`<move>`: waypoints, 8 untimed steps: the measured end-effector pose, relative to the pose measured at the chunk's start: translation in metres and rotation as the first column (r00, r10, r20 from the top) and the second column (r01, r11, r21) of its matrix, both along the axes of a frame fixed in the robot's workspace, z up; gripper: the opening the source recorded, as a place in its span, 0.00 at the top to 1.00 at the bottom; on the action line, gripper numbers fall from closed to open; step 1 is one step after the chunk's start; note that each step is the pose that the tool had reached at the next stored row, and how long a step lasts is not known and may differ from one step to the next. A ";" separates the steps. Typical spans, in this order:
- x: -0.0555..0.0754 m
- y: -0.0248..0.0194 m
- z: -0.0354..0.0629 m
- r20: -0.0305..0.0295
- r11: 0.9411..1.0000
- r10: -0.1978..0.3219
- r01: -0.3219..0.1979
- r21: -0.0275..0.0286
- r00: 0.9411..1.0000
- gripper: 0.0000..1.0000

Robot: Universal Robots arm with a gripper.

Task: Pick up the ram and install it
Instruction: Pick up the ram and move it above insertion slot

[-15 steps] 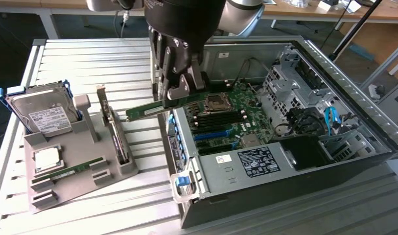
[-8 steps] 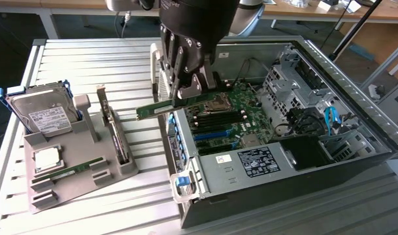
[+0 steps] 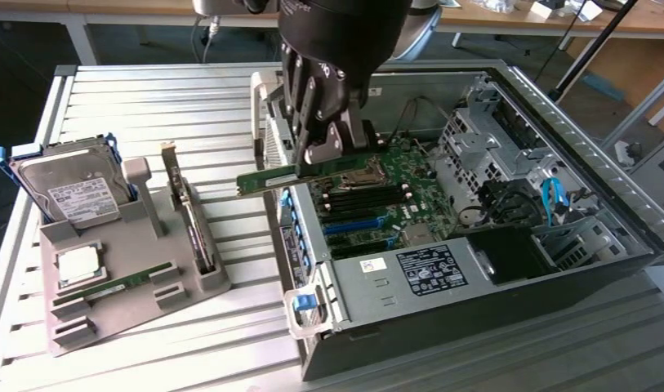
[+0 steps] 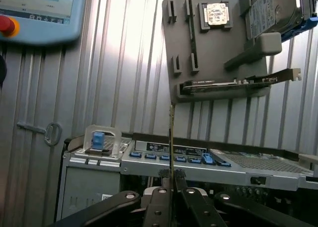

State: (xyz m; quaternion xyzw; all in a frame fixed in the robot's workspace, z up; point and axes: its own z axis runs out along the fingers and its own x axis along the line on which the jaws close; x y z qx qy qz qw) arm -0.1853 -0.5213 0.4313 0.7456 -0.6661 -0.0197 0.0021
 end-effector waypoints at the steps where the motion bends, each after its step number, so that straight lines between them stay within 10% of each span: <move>1: 0.003 0.0004 -0.0002 0.000 1.000 -0.006 0.006 0.000 1.000 0.87; 8: 0.019 0.0023 -0.0012 0.000 0.999 -0.032 0.032 -0.001 0.999 0.87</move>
